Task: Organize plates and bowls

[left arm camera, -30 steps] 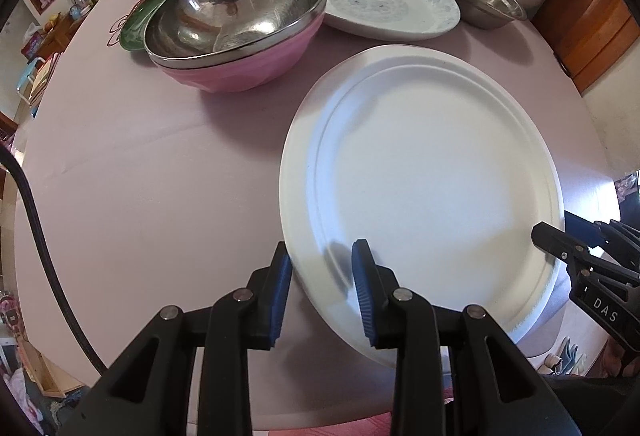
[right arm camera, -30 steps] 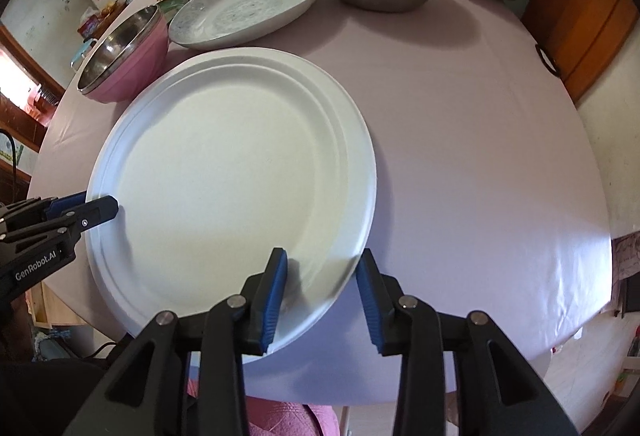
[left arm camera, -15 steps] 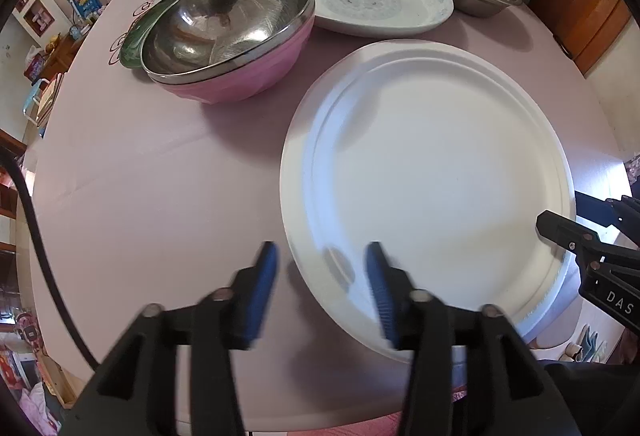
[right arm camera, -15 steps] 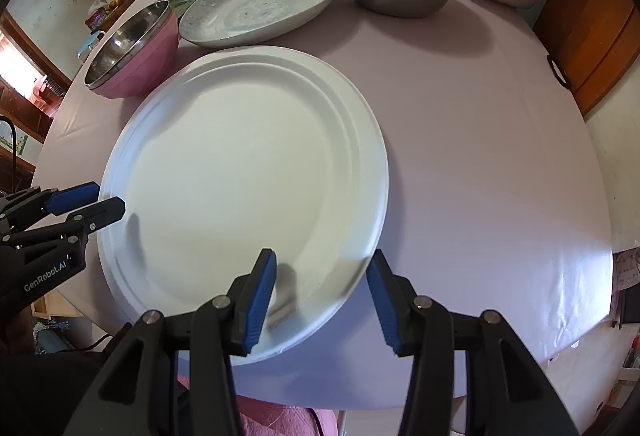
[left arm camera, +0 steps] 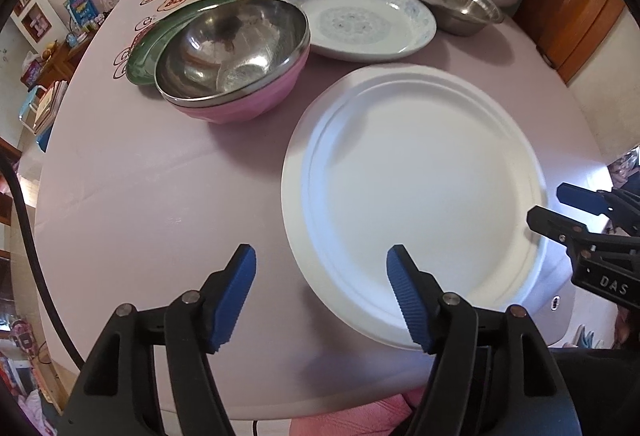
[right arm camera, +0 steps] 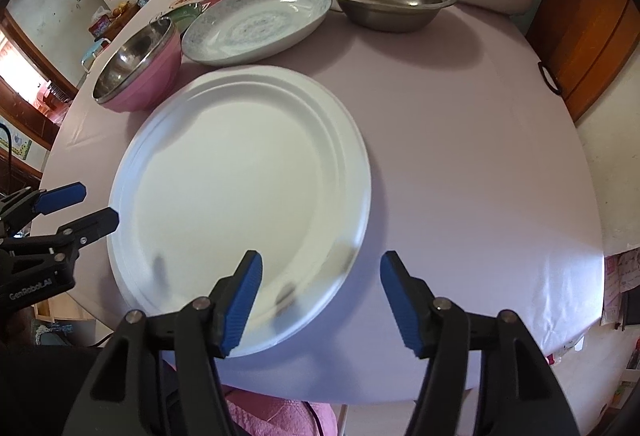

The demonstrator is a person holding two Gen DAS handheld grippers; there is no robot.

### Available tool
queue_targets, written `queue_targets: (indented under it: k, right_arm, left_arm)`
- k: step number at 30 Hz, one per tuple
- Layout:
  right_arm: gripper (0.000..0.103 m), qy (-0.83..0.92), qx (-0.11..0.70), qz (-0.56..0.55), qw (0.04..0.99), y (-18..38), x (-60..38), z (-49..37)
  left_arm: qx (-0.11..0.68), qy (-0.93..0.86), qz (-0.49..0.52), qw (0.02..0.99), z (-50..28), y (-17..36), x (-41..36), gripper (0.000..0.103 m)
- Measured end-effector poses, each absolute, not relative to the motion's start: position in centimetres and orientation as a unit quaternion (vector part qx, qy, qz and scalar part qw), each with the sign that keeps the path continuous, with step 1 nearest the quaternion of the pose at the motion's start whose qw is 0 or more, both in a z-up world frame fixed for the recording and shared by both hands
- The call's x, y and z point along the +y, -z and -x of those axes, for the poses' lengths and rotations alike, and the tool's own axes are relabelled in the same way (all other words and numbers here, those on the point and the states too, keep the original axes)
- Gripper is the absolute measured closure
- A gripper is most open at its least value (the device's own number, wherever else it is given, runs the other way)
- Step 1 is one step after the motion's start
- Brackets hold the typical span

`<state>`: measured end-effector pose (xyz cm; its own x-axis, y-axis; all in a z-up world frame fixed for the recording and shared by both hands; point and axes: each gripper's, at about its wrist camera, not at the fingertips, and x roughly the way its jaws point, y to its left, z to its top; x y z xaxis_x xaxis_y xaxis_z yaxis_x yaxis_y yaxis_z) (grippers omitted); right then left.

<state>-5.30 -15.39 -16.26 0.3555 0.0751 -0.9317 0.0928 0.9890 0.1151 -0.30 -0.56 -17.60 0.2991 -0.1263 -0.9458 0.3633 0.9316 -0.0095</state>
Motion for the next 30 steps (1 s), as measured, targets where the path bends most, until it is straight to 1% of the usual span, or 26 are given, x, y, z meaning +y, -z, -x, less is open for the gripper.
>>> queue_targets:
  k: [7, 8, 10, 14, 18, 30]
  right_arm:
    - [0.041, -0.002, 0.548, -0.080, 0.832, 14.9, -16.1, 5.2]
    - [0.041, -0.002, 0.545, -0.082, 0.834, 14.7, -16.3, 5.1]
    - [0.041, -0.003, 0.540, -0.086, 0.837, 14.3, -16.5, 4.9]
    - [0.041, -0.005, 0.527, -0.092, 0.845, 13.3, -16.9, 4.3]
    - [0.041, -0.006, 0.515, -0.095, 0.852, 12.5, -17.2, 3.6]
    - [0.041, 0.008, 0.481, -0.125, 0.868, 10.8, -17.9, 1.4]
  left_arm:
    - [0.564, 0.166, -0.088, 0.804, 0.5, 15.0, 0.4, 0.036]
    - [0.561, 0.167, -0.086, 0.806, 0.5, 14.5, 0.4, 0.035]
    - [0.556, 0.168, -0.086, 0.810, 0.3, 13.5, 0.8, 0.030]
    - [0.545, 0.175, -0.086, 0.816, -0.4, 11.4, 1.4, 0.029]
    - [0.528, 0.193, -0.087, 0.822, -1.2, 9.0, 1.9, 0.026]
    - [0.490, 0.215, -0.112, 0.837, -5.6, 3.7, 2.8, 0.026]
